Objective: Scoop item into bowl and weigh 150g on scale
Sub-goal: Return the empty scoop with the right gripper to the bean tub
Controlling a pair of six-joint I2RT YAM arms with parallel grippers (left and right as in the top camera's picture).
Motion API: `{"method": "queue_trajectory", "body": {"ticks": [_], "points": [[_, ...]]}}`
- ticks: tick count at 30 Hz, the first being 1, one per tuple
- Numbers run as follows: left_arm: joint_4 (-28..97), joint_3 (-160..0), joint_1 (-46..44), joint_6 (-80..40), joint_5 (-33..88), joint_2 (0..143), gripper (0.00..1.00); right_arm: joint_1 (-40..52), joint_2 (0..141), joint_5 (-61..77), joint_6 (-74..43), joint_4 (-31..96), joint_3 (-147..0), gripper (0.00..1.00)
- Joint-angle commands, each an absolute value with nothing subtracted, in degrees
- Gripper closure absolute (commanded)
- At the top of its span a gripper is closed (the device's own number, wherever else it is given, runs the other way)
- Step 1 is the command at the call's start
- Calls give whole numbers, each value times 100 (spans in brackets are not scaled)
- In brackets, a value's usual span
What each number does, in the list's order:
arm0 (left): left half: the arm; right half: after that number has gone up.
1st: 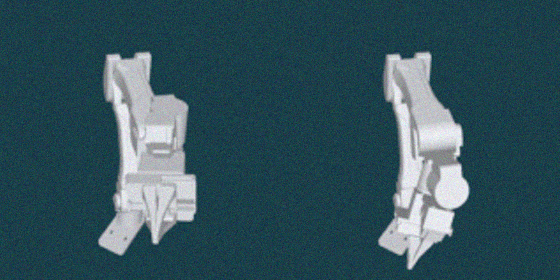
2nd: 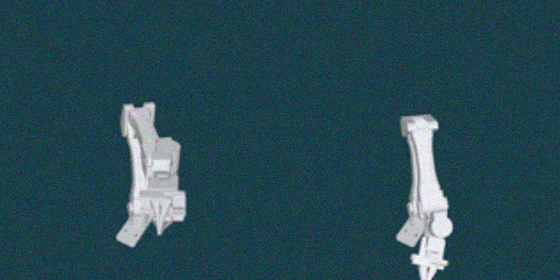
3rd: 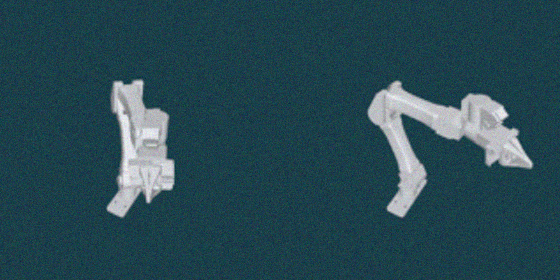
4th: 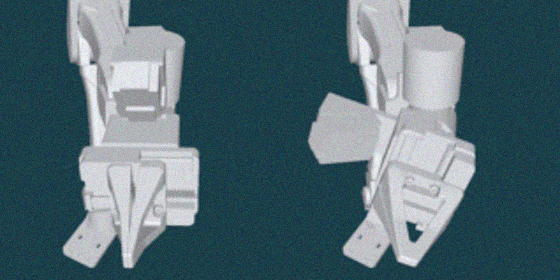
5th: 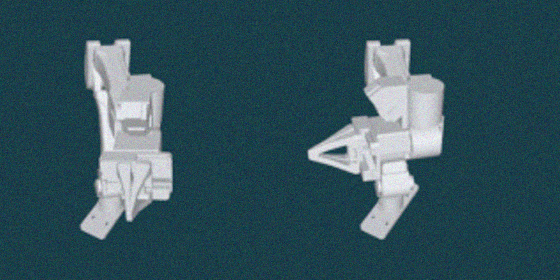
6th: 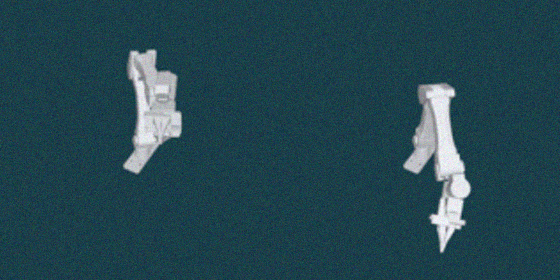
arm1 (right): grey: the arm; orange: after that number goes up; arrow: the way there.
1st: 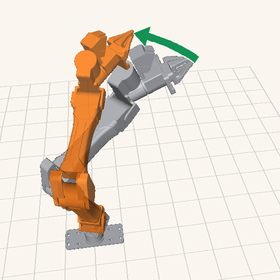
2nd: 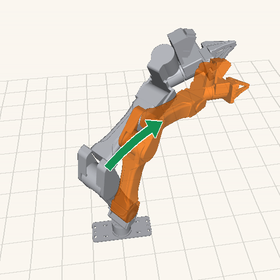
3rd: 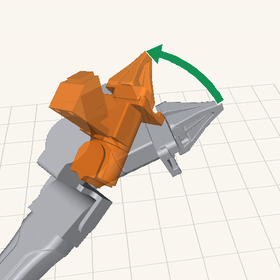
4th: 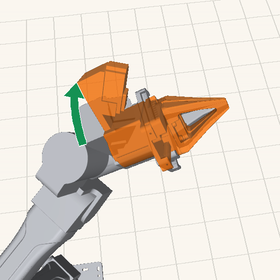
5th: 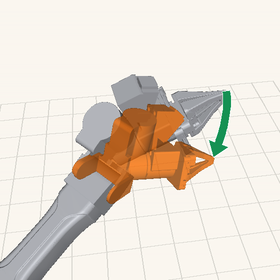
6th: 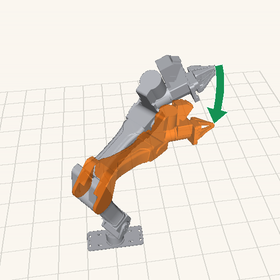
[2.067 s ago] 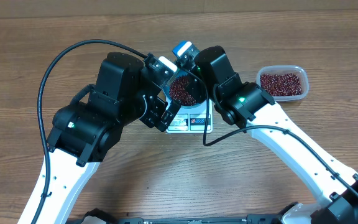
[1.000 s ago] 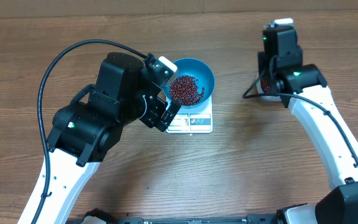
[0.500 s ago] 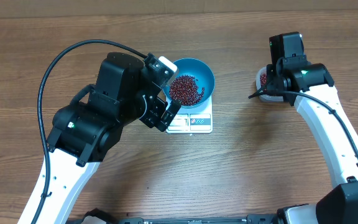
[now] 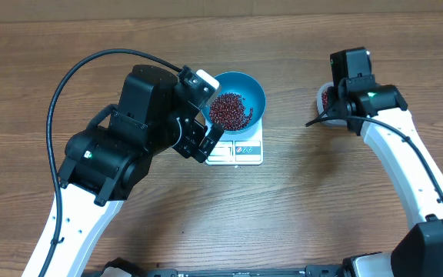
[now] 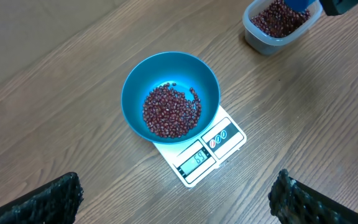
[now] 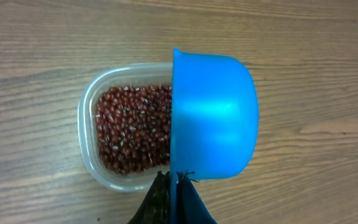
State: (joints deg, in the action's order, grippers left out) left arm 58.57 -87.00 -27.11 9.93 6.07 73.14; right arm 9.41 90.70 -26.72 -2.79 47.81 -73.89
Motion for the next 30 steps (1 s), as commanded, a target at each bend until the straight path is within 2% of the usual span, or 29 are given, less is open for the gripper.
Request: {"method": "queue_trajectory", "body": {"ticks": [1, 10, 30], "points": [[5850, -8823, -2703, 913, 709, 7308, 1, 923, 9105, -2670, -325, 4552, -7159, 96], [5848, -8823, -2703, 913, 709, 7308, 1, 919, 9677, -2698, -318, 4053, -7054, 96], [5850, -8823, -2703, 913, 709, 7308, 0, 919, 9854, -3468, -102, 4311, -7052, 96]]}}
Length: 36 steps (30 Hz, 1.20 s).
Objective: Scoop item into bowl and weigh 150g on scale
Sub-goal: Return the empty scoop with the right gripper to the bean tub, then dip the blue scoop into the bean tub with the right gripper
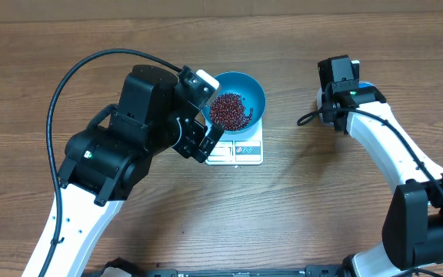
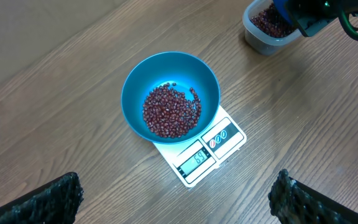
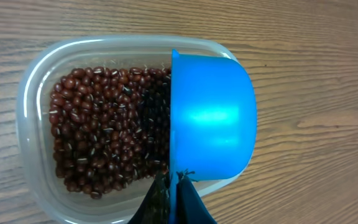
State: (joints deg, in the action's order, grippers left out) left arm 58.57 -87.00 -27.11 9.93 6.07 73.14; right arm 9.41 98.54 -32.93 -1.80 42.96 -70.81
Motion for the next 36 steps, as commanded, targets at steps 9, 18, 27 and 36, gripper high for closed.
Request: {"method": "queue_trajectory", "body": {"ticks": [9, 18, 27, 36], "points": [[5850, -8823, -2703, 915, 709, 7308, 0, 919, 9856, -2512, 202, 4657, -7050, 96], [5850, -8823, -2703, 913, 709, 7308, 1, 919, 9856, -1774, 325, 4633, -7050, 96], [5850, -8823, -2703, 913, 709, 7308, 0, 386, 9856, -128, 307, 4276, -7050, 96], [5850, -8823, -2703, 913, 709, 7308, 1, -451, 9856, 1662, 309, 4386, -7050, 96]]}}
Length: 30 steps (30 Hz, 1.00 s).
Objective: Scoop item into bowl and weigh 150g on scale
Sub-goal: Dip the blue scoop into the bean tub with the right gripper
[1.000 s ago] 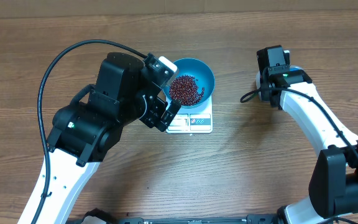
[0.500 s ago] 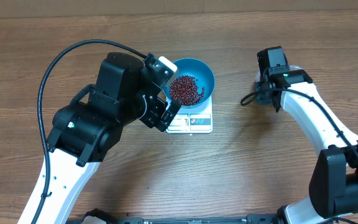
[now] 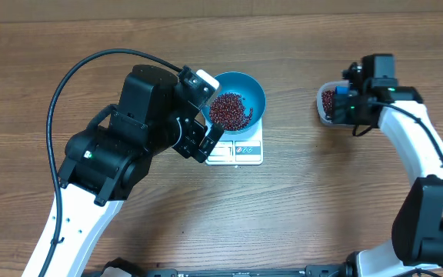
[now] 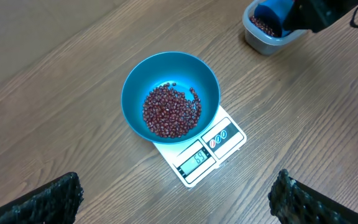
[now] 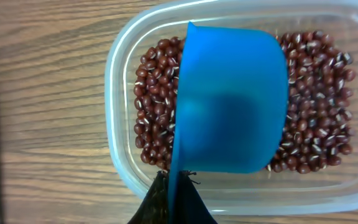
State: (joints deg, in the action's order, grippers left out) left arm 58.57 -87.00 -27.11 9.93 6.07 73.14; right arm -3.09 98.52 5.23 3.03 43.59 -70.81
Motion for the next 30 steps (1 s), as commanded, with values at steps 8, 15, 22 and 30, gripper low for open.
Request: {"method": "queue_trajectory", "body": {"ticks": [8, 15, 22, 30], "points": [[5850, -8823, -2703, 913, 709, 7308, 1, -572, 9856, 2246, 311, 4587, -7050, 96], [5850, -8823, -2703, 915, 709, 7308, 0, -600, 9856, 2268, 261, 4729, -7050, 96], [5850, -8823, -2700, 913, 709, 7308, 0, -893, 9856, 2464, -1, 4733, -7050, 96], [5850, -8823, -2703, 913, 709, 7308, 0, -1588, 9856, 3164, -23, 4816, -7050, 96]]}}
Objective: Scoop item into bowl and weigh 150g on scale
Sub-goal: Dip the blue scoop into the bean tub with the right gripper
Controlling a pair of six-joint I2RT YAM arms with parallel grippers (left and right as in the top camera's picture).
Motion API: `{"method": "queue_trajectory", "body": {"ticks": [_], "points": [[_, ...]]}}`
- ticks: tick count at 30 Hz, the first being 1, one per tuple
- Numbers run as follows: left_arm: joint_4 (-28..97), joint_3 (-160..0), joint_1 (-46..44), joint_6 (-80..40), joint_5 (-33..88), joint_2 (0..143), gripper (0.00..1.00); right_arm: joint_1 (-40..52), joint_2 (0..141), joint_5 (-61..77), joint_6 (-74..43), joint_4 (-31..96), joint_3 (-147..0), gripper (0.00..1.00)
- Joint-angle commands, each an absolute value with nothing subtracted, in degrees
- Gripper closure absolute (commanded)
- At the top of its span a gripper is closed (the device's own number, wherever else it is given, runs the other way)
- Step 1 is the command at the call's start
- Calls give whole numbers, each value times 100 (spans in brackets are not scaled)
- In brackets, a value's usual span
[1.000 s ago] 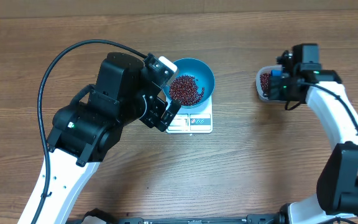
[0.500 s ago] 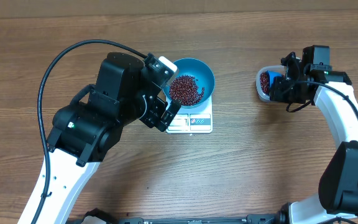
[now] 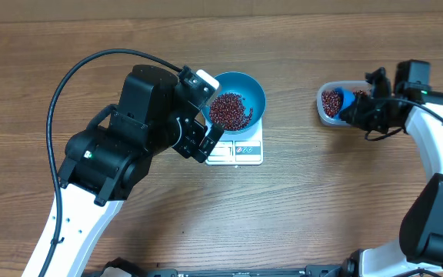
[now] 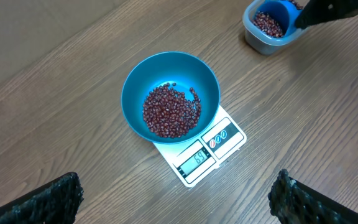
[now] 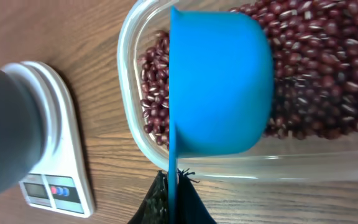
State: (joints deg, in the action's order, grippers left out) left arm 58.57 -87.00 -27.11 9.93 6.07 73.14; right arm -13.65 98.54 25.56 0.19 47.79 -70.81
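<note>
A blue bowl (image 3: 237, 102) with a layer of red beans stands on the white scale (image 3: 239, 151), also seen as the bowl (image 4: 170, 98) on the scale (image 4: 202, 151) in the left wrist view. At the right a clear tub (image 3: 331, 103) holds red beans. My right gripper (image 5: 173, 182) is shut on the handle of a blue scoop (image 5: 219, 81), whose cup is turned on its side down in the tub (image 5: 143, 130). My left gripper (image 4: 178, 198) hangs open, high above the table in front of the scale, holding nothing.
The big black left arm (image 3: 137, 138) covers the table left of the scale. Its black cable (image 3: 75, 73) arcs over the left side. The table's far edge (image 3: 221, 17) runs along the top.
My right gripper has swung out to the right of the tub and tilted. The scoop's cup now sits on its side at the tub's right part. The left arm has not moved.
First my right gripper held the scoop beside the tub, over its right rim. Then the scoop was over the beans inside the tub. Later it lay lower among them, and now it is tipped sideways in the tub. Bowl, scale and left arm stayed put.
</note>
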Motion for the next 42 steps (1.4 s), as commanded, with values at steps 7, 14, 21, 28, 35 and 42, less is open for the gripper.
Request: {"method": "queue_trajectory", "body": {"ticks": [7, 14, 21, 28, 35, 42], "points": [[5850, -8823, -2703, 913, 709, 7308, 0, -2080, 9856, 3743, -21, 4906, -7050, 96], [5850, -8823, -2703, 915, 709, 7308, 0, -2477, 9856, 4005, -19, 4974, -7050, 96], [5850, -8823, -2703, 913, 709, 7308, 0, -2759, 9856, 4547, -16, 4984, -7050, 96], [5850, -8823, -2703, 915, 709, 7308, 0, -3009, 9856, 5186, -8, 4965, -7050, 96], [5850, -8823, -2703, 913, 709, 7308, 1, -3124, 9856, 5948, 200, 4960, -7050, 96], [5850, -8823, -2703, 913, 709, 7308, 0, -3124, 9854, 6488, 353, 4963, -7050, 96]]}}
